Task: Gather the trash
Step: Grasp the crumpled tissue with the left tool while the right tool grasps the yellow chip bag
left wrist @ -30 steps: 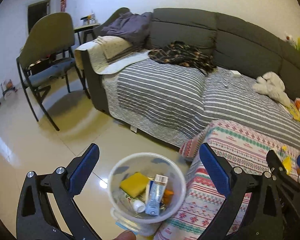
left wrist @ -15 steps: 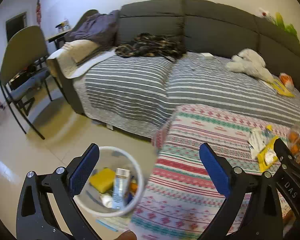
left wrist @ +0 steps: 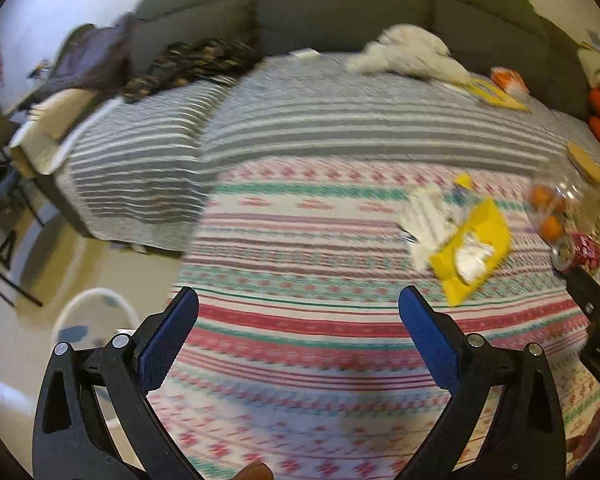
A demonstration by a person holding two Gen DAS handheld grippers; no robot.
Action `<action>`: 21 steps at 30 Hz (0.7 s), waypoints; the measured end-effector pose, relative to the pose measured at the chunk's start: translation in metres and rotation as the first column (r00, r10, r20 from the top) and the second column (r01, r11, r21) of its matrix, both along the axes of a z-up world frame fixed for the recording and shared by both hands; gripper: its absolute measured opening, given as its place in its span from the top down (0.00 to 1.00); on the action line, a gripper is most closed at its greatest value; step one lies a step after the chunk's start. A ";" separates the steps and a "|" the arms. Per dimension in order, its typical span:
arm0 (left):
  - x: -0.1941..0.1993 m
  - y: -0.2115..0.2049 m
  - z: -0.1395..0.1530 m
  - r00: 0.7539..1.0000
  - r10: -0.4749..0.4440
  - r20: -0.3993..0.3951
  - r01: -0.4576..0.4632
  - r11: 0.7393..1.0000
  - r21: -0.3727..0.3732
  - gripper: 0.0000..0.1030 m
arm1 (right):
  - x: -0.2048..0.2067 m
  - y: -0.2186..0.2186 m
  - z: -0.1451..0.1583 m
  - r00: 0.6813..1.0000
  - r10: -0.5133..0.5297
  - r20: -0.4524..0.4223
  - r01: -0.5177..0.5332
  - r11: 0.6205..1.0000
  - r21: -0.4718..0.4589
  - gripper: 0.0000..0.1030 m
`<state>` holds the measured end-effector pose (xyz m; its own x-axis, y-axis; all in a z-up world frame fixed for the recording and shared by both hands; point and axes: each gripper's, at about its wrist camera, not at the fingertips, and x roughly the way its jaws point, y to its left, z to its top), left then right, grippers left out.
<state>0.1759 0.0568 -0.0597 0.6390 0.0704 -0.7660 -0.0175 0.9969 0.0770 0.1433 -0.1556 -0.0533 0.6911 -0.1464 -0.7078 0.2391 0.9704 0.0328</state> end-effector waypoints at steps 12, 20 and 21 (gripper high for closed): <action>0.076 -0.115 -0.040 0.911 -0.376 -0.168 0.385 0.923 0.022 0.07 | -0.010 -0.097 -0.005 0.983 -0.180 -0.046 0.185 0.961 0.207 0.07; 0.086 -0.134 -0.070 0.875 -0.442 -0.199 0.454 0.891 0.020 0.47 | 0.000 -0.104 -0.009 0.983 -0.171 -0.063 0.180 0.965 0.192 0.07; 0.085 -0.134 -0.072 0.875 -0.443 -0.197 0.456 0.890 0.025 0.51 | 0.001 -0.103 -0.010 0.983 -0.170 -0.063 0.179 0.967 0.181 0.07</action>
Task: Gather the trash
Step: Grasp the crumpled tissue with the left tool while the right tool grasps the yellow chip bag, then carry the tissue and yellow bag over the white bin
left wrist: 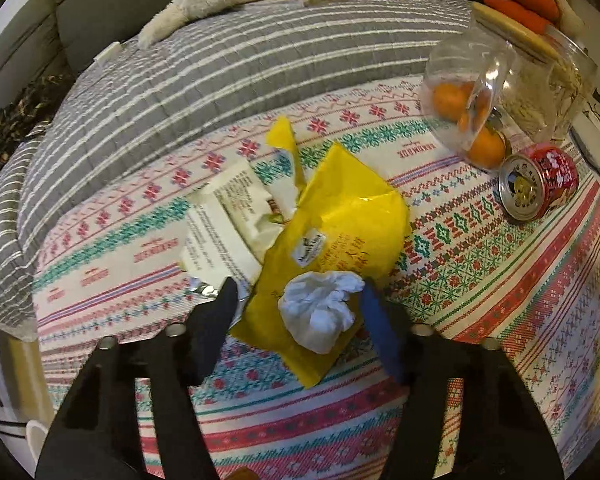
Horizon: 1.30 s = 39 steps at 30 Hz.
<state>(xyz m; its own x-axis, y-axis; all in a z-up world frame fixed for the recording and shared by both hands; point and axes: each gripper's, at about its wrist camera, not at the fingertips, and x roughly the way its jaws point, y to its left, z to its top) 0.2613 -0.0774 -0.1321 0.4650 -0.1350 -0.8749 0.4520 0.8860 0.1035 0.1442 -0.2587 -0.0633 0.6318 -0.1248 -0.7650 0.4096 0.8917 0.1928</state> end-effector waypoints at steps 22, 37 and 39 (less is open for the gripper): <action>-0.112 0.151 0.091 0.945 0.311 0.098 -0.266 0.909 -0.320 0.79 | 0.071 0.086 -0.062 0.986 -0.062 -0.156 0.106 0.949 0.297 0.07; -0.120 0.226 0.117 0.897 0.429 0.111 -0.360 0.851 -0.383 0.78 | 0.094 0.105 -0.076 0.996 -0.029 -0.084 0.050 0.963 0.263 0.86; -0.122 0.231 0.119 0.892 0.438 0.111 -0.367 0.845 -0.389 0.78 | 0.083 0.098 -0.072 0.998 -0.012 -0.061 0.027 0.970 0.240 0.88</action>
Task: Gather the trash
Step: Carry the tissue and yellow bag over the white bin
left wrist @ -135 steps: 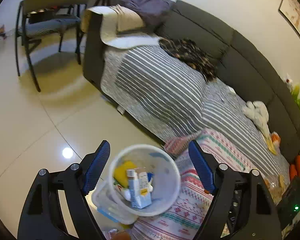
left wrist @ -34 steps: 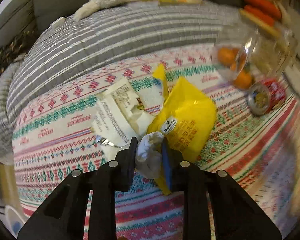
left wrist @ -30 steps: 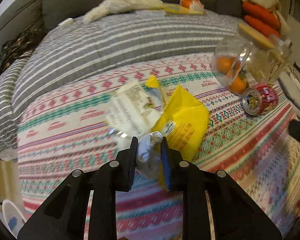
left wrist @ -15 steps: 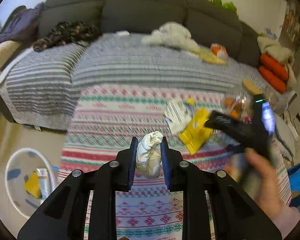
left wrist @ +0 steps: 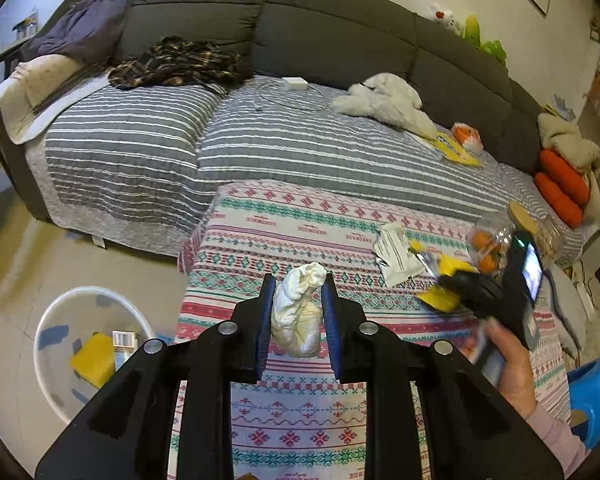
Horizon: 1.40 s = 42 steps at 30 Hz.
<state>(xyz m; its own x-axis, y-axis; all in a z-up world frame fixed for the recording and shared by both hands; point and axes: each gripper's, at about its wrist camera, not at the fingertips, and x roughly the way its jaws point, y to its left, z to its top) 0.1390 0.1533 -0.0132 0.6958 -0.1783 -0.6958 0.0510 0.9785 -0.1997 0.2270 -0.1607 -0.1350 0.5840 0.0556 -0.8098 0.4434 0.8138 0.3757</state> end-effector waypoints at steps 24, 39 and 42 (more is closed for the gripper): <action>-0.033 0.080 0.017 0.988 0.155 0.025 -0.155 0.988 0.016 0.78 | -0.095 0.110 0.085 0.911 0.344 0.229 -0.308 0.934 -0.180 0.88; -0.052 0.163 0.020 0.947 0.320 0.005 -0.320 0.947 -0.016 0.78 | -0.097 0.252 0.112 0.764 0.579 0.286 -0.540 0.815 -0.209 0.88; -0.057 0.179 0.021 0.937 0.350 0.005 -0.350 0.936 -0.028 0.78 | -0.096 0.277 0.111 0.736 0.615 0.283 -0.574 0.789 -0.220 0.88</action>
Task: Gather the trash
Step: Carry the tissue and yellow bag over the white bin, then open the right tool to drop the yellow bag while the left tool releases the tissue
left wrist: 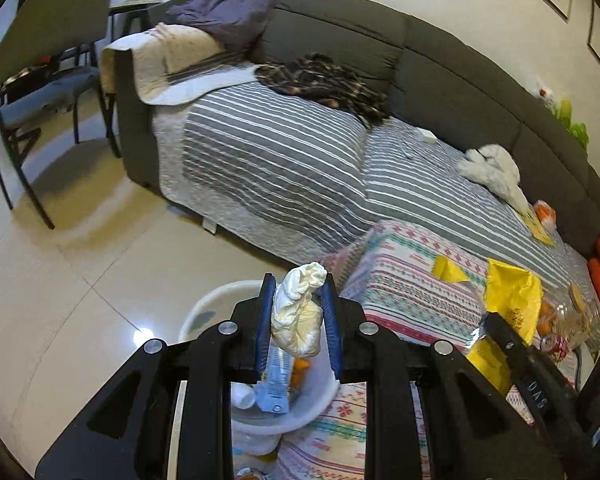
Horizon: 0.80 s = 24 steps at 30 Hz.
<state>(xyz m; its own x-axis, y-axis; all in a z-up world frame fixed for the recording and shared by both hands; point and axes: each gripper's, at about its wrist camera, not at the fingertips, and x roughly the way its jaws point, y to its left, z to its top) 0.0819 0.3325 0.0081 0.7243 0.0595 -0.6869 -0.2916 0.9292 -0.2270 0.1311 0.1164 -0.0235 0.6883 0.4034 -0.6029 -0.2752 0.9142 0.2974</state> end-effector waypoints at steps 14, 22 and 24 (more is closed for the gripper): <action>-0.015 0.055 -0.002 0.994 0.108 -0.009 -0.108 0.994 -0.024 0.78 | 0.014 0.103 -0.032 0.984 0.173 -0.045 -0.176 0.982 -0.073 0.85; -0.014 0.068 -0.004 0.992 0.128 -0.013 -0.128 0.991 -0.038 0.78 | 0.012 0.109 -0.035 0.989 0.141 -0.033 -0.144 0.985 -0.100 0.29; -0.012 0.068 -0.006 0.992 0.125 -0.018 -0.126 0.991 -0.040 0.78 | 0.012 0.107 -0.034 0.991 0.127 -0.028 -0.130 0.985 -0.116 0.27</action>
